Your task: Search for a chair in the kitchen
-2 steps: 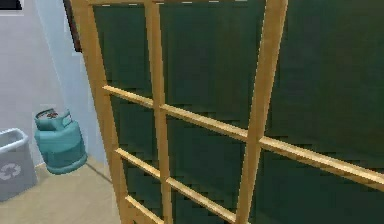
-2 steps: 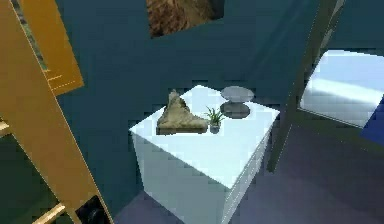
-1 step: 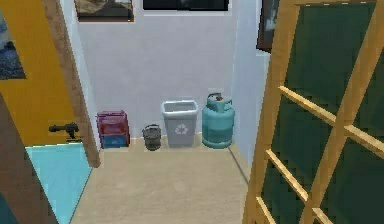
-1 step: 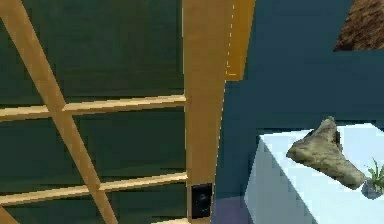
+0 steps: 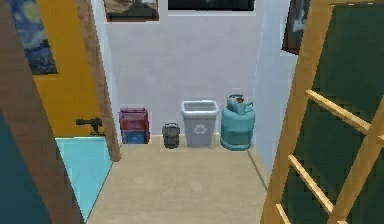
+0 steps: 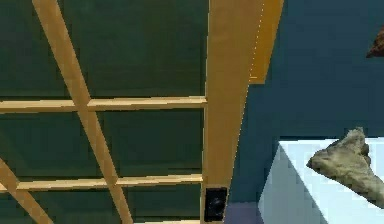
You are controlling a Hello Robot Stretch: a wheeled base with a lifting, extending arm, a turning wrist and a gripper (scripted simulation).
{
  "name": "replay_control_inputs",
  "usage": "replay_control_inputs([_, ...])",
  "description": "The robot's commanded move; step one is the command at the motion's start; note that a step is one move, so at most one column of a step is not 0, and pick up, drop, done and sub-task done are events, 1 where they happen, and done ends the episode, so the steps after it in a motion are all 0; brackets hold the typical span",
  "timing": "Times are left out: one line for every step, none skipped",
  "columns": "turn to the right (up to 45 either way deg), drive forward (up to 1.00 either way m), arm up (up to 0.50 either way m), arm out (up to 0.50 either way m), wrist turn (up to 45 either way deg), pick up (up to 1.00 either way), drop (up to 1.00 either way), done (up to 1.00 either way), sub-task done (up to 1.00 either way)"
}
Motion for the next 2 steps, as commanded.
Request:
replay_control_inputs([0.0,0.75,0.0,0.0,0.0,0.0,0.0,0.0,0.0])
replay_control_inputs([-45.0,0.0,0.0,0.0,0.0,0.0,0.0,0.0,0.0])
